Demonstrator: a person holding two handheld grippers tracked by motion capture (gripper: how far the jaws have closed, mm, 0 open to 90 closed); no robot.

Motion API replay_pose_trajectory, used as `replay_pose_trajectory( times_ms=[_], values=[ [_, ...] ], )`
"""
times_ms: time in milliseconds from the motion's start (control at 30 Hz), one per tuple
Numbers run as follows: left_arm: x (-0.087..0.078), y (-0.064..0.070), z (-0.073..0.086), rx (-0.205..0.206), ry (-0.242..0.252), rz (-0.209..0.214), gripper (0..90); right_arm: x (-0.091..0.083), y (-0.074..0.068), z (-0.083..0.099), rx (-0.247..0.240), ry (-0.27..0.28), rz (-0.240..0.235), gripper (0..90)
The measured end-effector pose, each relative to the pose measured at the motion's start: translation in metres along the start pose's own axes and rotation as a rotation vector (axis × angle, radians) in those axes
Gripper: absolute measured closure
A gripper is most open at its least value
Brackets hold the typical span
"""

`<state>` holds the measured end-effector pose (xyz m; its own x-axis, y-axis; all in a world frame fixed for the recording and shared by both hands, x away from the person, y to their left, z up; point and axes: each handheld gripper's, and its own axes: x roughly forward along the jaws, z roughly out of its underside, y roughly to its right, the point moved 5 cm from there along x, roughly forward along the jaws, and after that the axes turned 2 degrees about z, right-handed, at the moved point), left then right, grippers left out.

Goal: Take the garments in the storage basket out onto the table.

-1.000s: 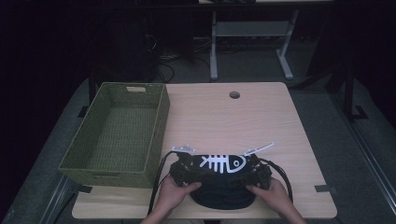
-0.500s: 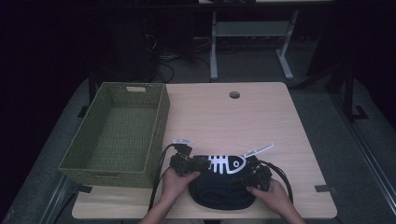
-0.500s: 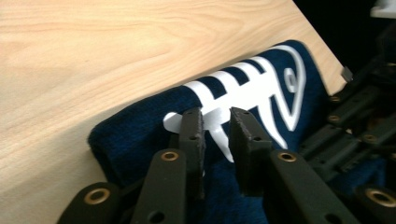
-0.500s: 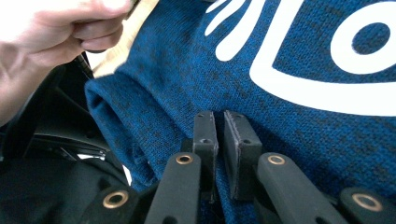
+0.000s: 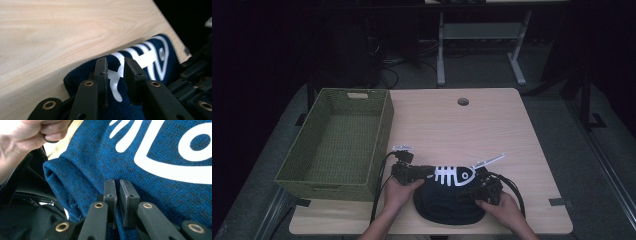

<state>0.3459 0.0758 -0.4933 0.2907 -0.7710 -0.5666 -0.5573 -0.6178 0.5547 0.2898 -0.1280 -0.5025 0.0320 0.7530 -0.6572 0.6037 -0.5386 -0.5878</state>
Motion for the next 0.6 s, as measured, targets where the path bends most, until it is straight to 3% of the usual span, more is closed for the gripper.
replay_pose_trajectory(
  times_ms=[233,433,567,600],
  values=[
    [0.002,0.002,0.0,0.014,-0.006,-0.004,69.7,0.0,-0.001,0.0,-0.006,0.004,0.009,82.9],
    [-0.017,0.019,0.005,0.062,0.019,0.021,69.1,0.0,-0.002,0.0,-0.005,0.006,0.008,81.4],
    [-0.022,0.015,0.006,0.064,0.041,-0.009,69.0,0.0,-0.002,0.0,0.0,0.005,0.008,81.4],
    [-0.022,0.008,0.006,0.041,0.047,-0.024,69.1,0.0,-0.003,0.0,-0.001,0.003,0.012,81.4]
  ],
)
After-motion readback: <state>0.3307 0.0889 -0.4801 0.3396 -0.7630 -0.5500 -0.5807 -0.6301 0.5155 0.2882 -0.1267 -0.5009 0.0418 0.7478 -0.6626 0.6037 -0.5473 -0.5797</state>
